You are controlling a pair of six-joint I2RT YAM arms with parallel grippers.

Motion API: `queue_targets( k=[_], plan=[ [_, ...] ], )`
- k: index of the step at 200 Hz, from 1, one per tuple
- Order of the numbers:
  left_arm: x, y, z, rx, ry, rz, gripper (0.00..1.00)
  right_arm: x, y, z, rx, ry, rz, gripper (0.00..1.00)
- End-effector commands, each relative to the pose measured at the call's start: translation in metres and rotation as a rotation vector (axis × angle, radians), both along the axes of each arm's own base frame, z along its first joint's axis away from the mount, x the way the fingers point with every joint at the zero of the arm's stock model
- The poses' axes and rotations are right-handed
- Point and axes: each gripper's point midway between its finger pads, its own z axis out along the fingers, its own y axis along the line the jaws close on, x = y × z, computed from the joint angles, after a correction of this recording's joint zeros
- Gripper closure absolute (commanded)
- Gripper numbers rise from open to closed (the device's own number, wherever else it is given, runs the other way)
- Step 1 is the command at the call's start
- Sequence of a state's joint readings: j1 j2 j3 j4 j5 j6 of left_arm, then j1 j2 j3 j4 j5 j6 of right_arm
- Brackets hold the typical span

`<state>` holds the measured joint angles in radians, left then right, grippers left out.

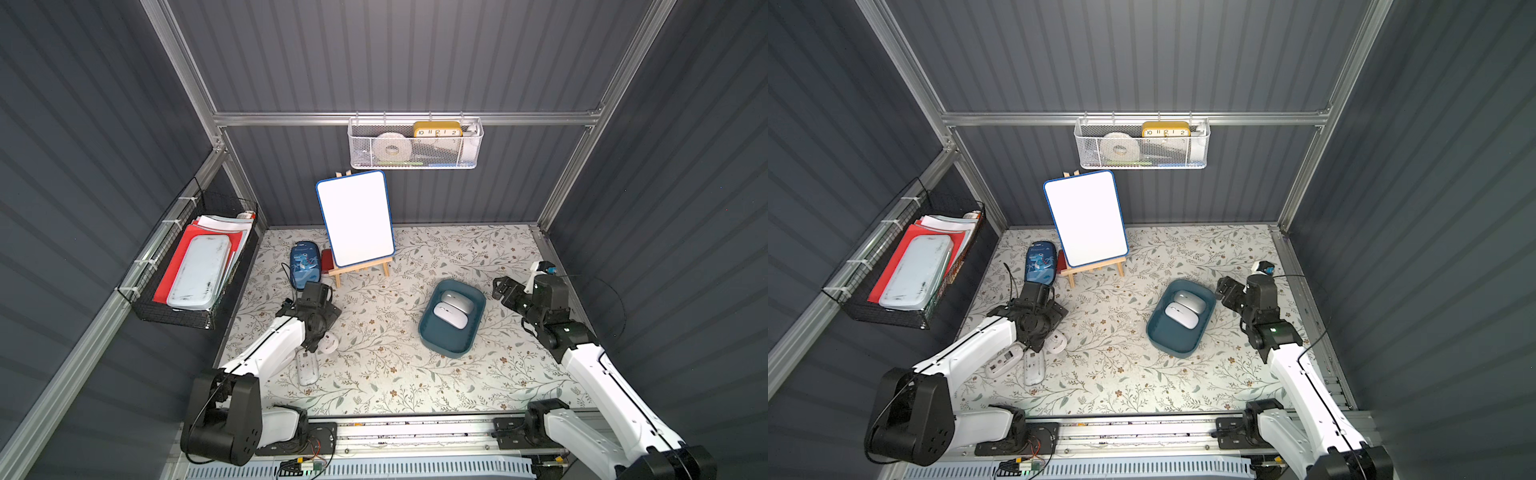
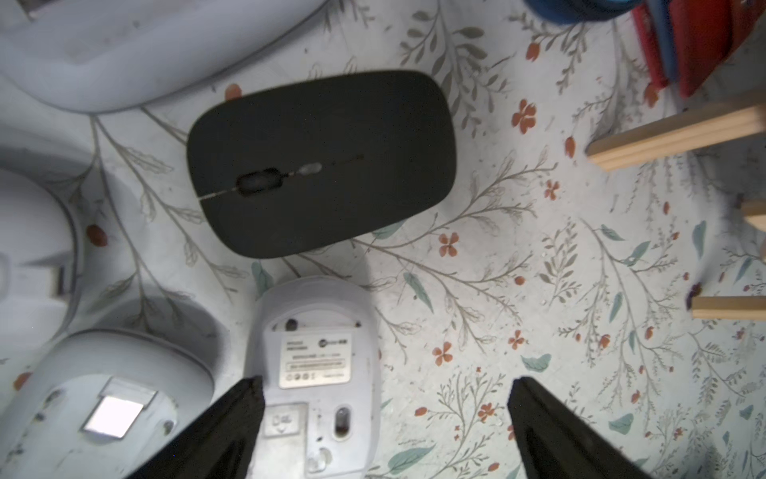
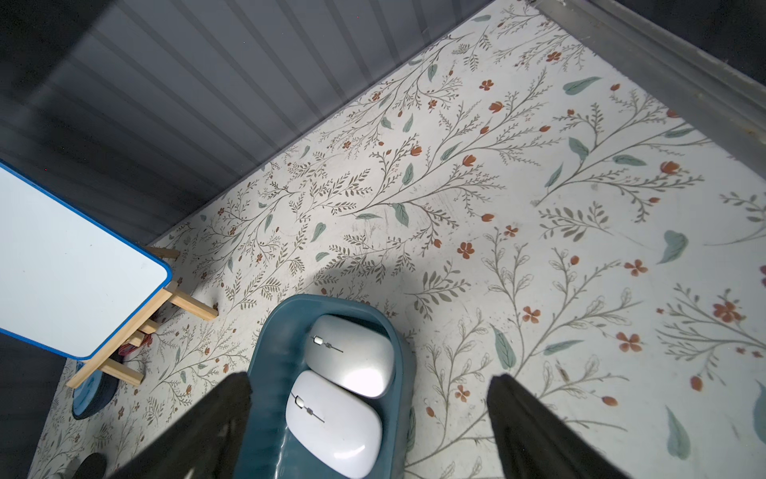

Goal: Put the mouse in the storage box
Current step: Pick up the mouse from the center of the board.

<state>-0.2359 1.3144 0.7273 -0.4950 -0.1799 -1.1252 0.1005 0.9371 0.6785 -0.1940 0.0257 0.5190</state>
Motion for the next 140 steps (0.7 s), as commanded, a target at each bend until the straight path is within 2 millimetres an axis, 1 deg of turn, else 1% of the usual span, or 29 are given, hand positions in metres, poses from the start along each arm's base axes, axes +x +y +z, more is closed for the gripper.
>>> queue_targets(
  k=[1,14,32,86,140],
  plan=[
    [-0.013,-0.004,-0.011,-0.021,0.054,-0.021,0.04,-0.002,0.0,-0.001,0.006,-0.004,-0.003,0.07],
    [-0.013,-0.005,-0.01,-0.027,0.051,-0.027,0.03,-0.002,0.0,-0.001,0.007,-0.005,-0.001,0.07],
    [-0.013,-0.006,-0.009,-0.028,0.054,-0.038,0.0,-0.001,0.0,-0.001,0.008,-0.005,-0.004,0.07],
    [-0.015,-0.008,-0.013,-0.031,0.073,-0.048,0.01,-0.001,0.001,-0.001,0.014,-0.007,0.0,0.07],
    [-0.022,-0.014,-0.035,-0.049,0.119,-0.074,0.01,0.0,0.002,-0.001,0.019,-0.007,0.001,0.07]
  ],
)
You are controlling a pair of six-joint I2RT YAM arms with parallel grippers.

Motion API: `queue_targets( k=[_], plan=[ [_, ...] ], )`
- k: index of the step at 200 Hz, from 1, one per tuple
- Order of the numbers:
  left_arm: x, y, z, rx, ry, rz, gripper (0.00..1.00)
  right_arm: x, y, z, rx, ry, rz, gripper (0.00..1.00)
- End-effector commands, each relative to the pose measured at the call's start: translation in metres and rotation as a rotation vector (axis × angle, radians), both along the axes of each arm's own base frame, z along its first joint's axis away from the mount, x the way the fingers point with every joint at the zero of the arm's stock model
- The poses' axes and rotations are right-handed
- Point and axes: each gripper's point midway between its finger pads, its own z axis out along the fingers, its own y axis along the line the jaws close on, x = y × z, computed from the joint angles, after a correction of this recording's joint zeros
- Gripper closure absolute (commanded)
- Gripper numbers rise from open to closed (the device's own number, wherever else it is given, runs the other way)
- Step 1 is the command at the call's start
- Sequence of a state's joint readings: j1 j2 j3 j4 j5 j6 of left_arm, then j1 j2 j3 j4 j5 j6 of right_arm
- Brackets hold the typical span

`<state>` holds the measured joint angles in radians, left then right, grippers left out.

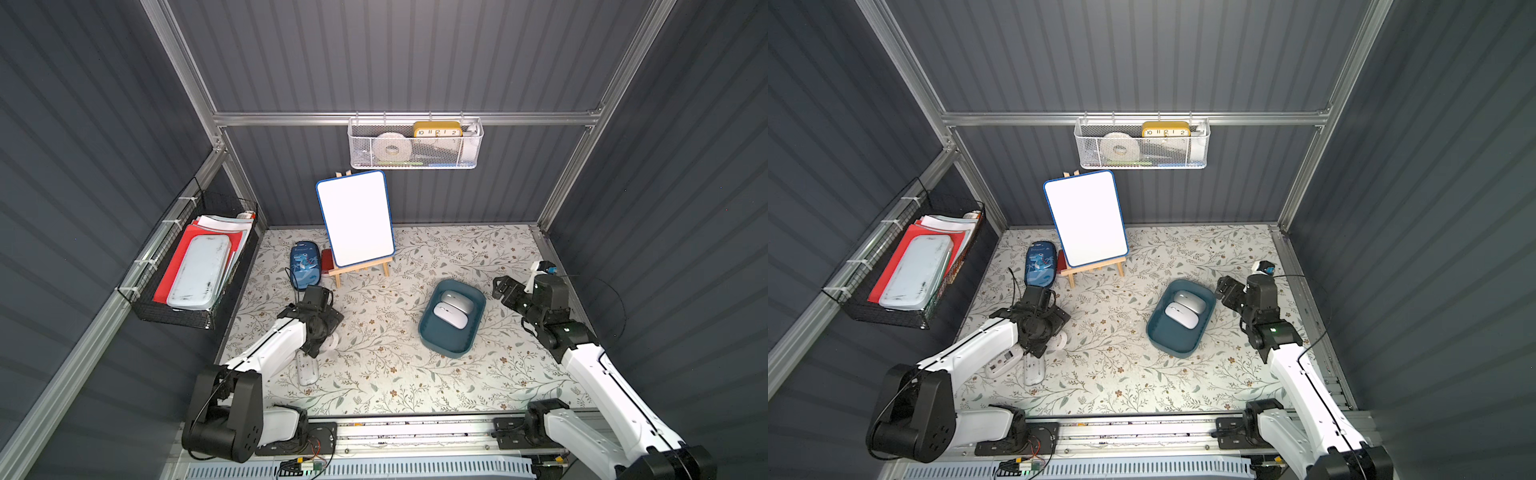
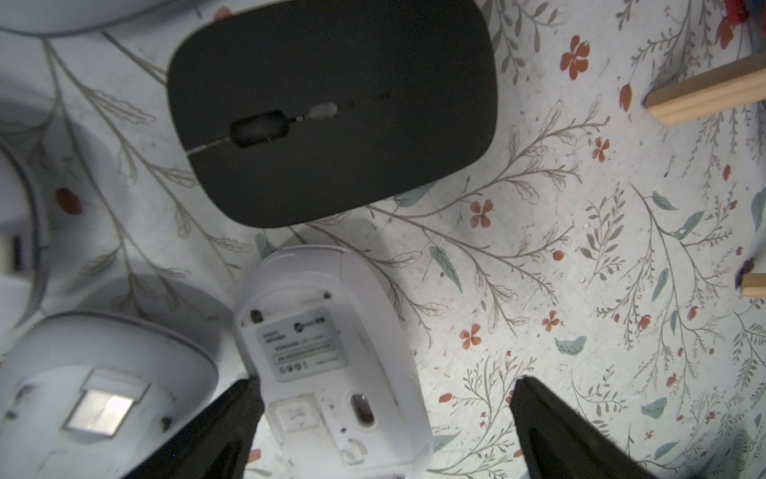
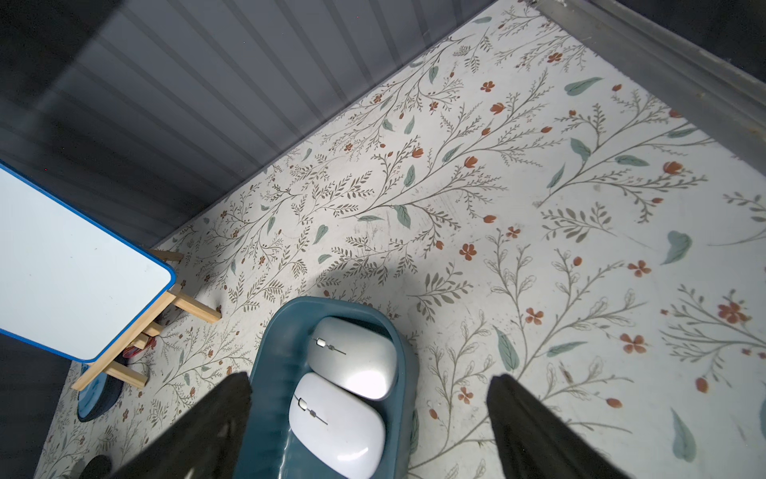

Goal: Put the mouse in the storage box
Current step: Pick up the mouse from the center of the board.

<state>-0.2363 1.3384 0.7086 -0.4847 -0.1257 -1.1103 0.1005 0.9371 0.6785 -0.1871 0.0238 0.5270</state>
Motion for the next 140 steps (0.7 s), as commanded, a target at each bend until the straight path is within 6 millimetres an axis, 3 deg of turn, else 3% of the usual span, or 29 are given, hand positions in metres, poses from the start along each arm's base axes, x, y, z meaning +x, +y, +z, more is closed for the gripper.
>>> queue_targets(
  k=[1,99,119,140],
  plan=[
    [-0.015,-0.006,-0.023,-0.013,0.075,-0.041,0.01,-0.001,0.001,-0.002,0.011,-0.001,0.003,0.07],
    [-0.005,-0.006,-0.036,0.012,0.092,-0.056,0.01,0.0,0.002,-0.004,0.014,0.001,0.004,0.07],
    [-0.003,-0.005,-0.04,0.029,0.104,-0.067,0.05,0.0,0.001,-0.003,0.012,-0.001,0.004,0.07],
    [-0.004,-0.003,-0.045,0.054,0.125,-0.077,0.16,-0.001,0.0,-0.004,0.007,-0.002,-0.002,0.07]
  ],
)
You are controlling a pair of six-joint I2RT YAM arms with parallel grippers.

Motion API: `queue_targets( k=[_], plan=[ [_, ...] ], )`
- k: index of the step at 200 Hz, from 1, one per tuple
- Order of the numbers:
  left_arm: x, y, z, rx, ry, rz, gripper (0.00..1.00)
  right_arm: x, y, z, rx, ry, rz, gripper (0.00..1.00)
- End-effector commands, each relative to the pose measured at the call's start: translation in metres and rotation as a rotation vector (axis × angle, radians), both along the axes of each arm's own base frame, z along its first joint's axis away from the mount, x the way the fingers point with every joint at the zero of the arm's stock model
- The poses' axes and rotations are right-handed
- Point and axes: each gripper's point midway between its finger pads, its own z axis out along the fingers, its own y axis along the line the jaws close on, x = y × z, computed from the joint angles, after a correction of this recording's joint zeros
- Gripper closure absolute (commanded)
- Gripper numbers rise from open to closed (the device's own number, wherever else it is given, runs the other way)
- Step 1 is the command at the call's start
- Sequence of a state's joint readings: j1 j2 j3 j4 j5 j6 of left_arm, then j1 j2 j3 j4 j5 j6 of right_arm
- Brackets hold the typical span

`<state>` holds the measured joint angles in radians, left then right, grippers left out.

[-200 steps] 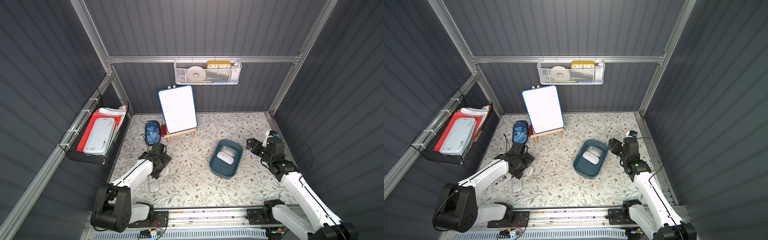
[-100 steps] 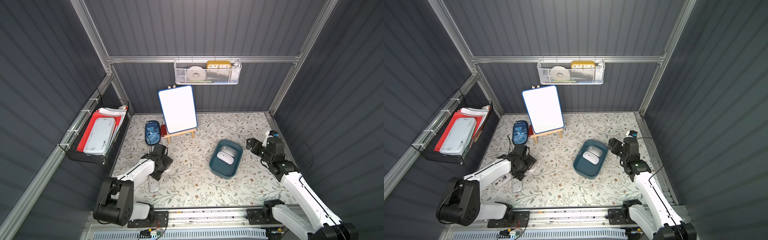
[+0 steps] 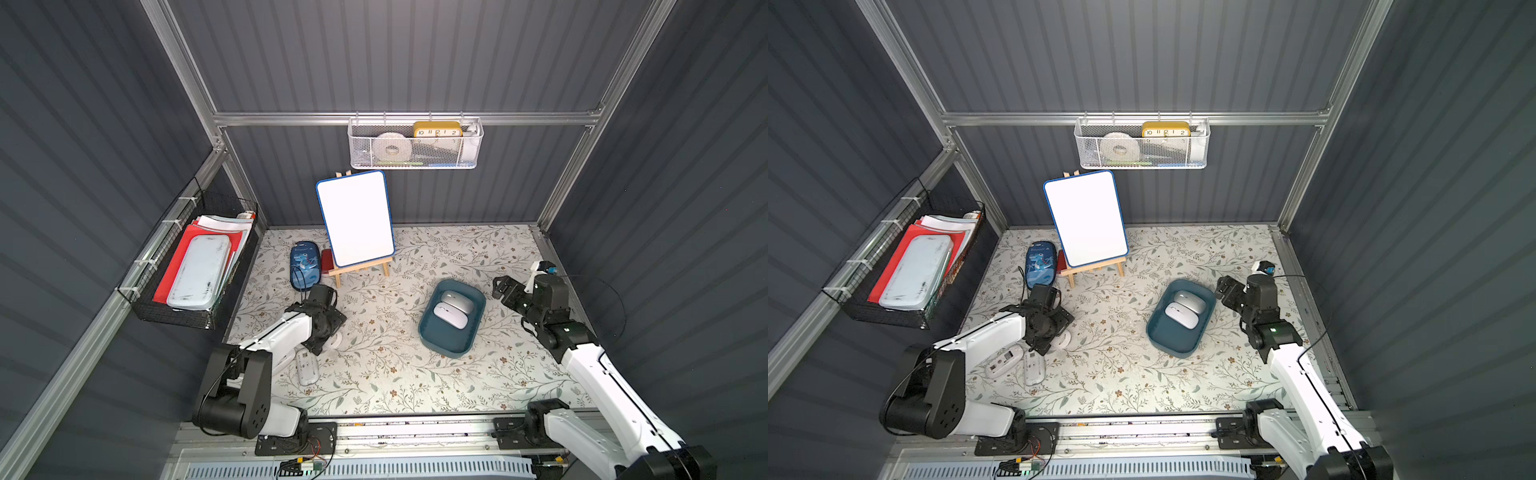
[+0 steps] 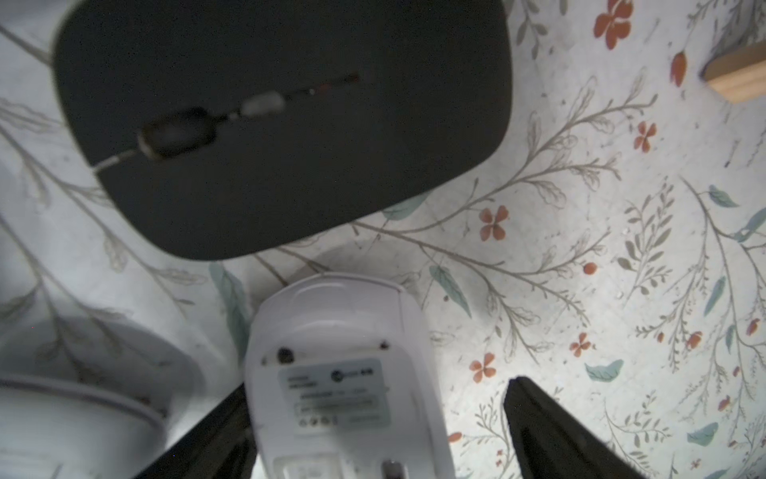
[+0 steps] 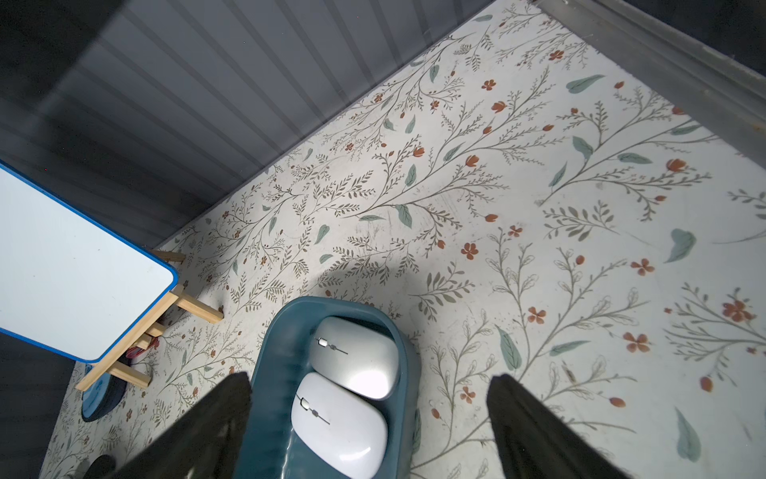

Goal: Put the mouse in the storage box
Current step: Pick up the mouse from the center of the board.

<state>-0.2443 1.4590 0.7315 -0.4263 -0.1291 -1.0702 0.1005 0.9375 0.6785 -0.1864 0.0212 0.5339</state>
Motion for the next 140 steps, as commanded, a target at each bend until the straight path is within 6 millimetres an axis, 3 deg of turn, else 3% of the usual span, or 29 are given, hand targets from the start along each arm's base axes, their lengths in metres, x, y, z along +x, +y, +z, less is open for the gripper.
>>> queue_targets(
  k=[1,78,103,140],
  plan=[
    [-0.015,0.001,-0.025,0.031,0.09,-0.033,0.16,-0.001,0.0,-0.004,0.0,-0.001,-0.001,0.07],
    [-0.014,-0.019,-0.026,0.033,0.082,-0.125,0.38,-0.002,0.0,-0.002,0.001,-0.005,0.0,0.07],
    [-0.019,-0.026,-0.028,0.043,0.103,-0.156,0.17,-0.002,-0.001,-0.002,-0.001,-0.007,-0.002,0.07],
    [-0.024,-0.035,-0.023,0.024,0.106,-0.187,0.12,-0.002,0.0,-0.002,-0.001,-0.007,0.0,0.07]
  ],
)
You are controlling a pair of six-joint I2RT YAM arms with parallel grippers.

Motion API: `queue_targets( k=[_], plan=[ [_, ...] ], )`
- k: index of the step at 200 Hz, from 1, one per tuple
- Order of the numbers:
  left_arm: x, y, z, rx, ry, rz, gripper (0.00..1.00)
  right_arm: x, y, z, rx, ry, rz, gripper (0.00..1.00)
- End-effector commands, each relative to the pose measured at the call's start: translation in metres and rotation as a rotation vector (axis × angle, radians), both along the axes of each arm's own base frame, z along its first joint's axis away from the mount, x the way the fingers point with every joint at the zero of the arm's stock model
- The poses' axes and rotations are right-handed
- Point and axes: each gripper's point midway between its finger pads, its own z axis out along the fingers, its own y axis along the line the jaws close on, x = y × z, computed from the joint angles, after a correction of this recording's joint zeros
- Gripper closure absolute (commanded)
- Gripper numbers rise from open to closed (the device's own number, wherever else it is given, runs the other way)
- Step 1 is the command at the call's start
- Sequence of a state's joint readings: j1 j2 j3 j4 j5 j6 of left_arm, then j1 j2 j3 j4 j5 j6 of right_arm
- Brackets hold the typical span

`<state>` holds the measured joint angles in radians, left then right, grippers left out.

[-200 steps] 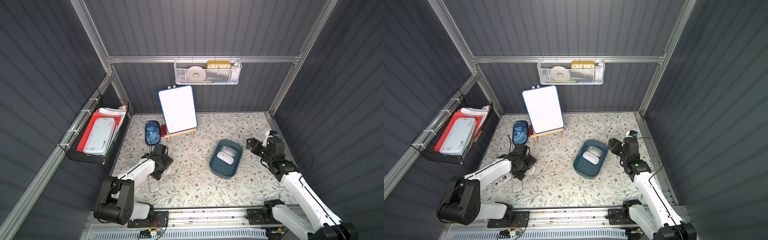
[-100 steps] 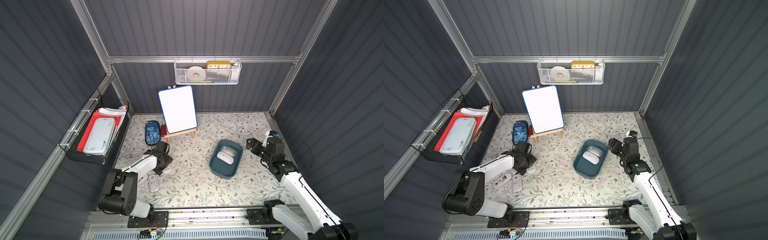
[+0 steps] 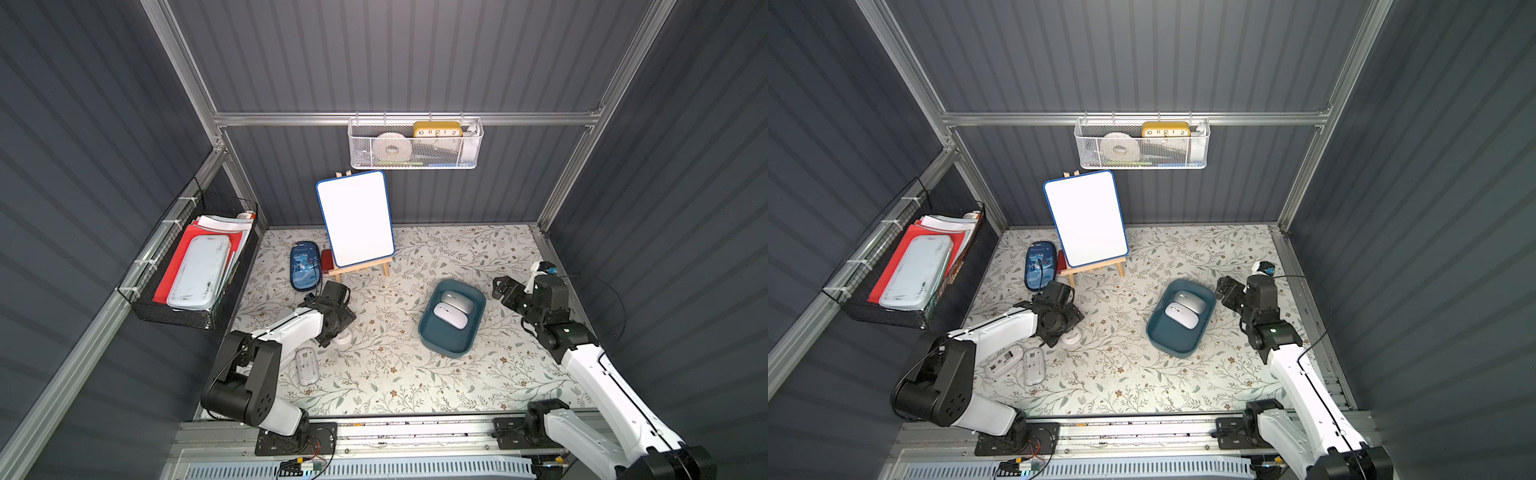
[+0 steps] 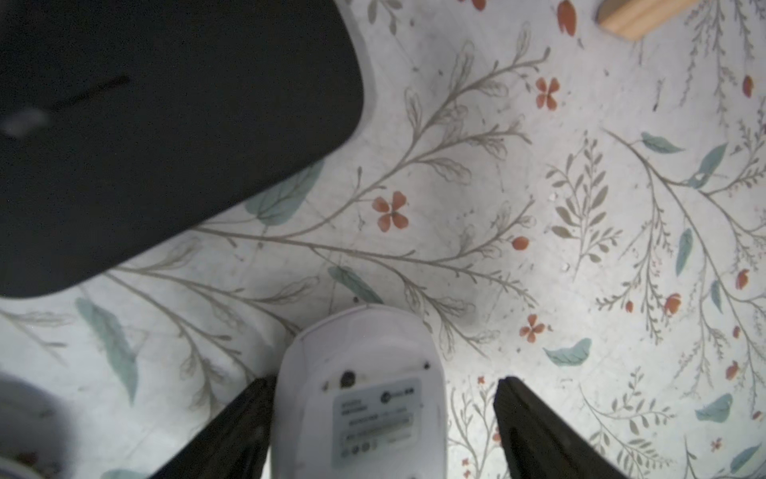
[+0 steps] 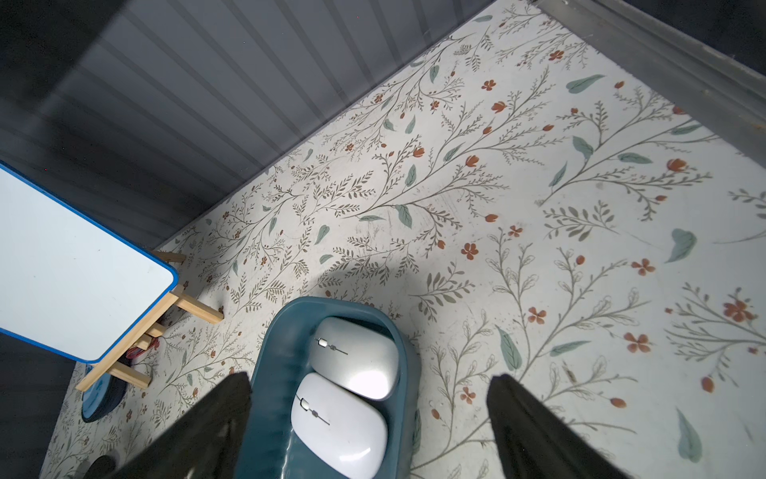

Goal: Put the mouse in the storage box
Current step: Pick up the mouse from the center of the board.

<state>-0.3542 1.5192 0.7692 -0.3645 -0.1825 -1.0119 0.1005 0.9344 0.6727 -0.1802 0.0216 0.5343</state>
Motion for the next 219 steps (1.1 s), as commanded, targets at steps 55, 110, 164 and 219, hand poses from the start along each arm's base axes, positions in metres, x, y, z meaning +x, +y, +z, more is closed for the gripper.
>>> queue_targets(
  k=[55,110,164,219],
  plan=[
    [-0.05,-0.016,-0.028,0.001,0.24,-0.091,0.14,-0.003,-0.001,0.002,0.0,-0.012,-0.003,0.07],
    [-0.048,-0.015,-0.033,0.065,0.3,-0.097,0.19,-0.002,-0.001,0.005,0.012,-0.024,-0.005,0.07],
    [-0.055,-0.022,-0.043,0.079,0.329,-0.11,0.28,-0.003,0.001,0.006,0.019,-0.031,0.001,0.07],
    [-0.025,-0.037,-0.007,0.024,0.185,-0.135,0.5,-0.003,0.002,0.005,0.023,-0.029,0.005,0.07]
  ],
)
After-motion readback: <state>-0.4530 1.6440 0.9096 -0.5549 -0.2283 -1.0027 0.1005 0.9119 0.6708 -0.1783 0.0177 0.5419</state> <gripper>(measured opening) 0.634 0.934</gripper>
